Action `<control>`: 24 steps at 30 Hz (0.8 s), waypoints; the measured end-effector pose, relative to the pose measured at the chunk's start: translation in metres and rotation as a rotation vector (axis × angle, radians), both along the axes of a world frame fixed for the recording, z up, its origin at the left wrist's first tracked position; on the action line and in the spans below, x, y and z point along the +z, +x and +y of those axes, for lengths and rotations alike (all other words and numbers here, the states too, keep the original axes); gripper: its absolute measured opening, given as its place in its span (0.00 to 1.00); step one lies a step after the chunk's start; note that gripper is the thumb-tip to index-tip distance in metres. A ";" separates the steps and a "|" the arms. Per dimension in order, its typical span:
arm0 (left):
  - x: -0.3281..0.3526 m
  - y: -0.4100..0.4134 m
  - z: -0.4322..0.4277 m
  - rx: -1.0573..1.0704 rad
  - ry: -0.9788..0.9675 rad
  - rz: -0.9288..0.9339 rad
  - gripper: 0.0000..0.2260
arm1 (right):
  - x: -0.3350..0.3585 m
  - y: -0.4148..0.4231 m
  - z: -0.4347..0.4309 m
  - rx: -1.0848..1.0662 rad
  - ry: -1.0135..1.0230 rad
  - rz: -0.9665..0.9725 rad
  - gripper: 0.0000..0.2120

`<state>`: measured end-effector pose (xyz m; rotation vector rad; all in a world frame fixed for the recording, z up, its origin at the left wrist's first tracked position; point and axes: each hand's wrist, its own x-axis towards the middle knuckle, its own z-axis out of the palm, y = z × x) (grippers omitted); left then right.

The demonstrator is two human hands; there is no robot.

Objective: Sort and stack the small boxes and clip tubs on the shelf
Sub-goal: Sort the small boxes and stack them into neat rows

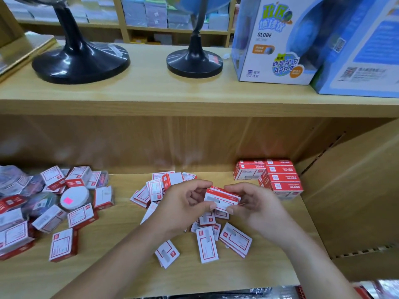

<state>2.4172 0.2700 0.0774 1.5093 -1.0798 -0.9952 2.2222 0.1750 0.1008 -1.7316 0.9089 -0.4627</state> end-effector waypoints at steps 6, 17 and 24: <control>0.008 0.024 0.008 0.016 -0.025 -0.018 0.07 | -0.009 -0.003 -0.004 -0.118 0.000 0.024 0.14; 0.009 0.000 0.004 -0.158 -0.151 -0.395 0.30 | -0.003 0.005 0.004 -0.067 0.025 -0.060 0.20; 0.011 -0.011 0.001 -0.090 -0.235 -0.385 0.29 | -0.004 0.006 0.008 -0.013 0.078 -0.129 0.21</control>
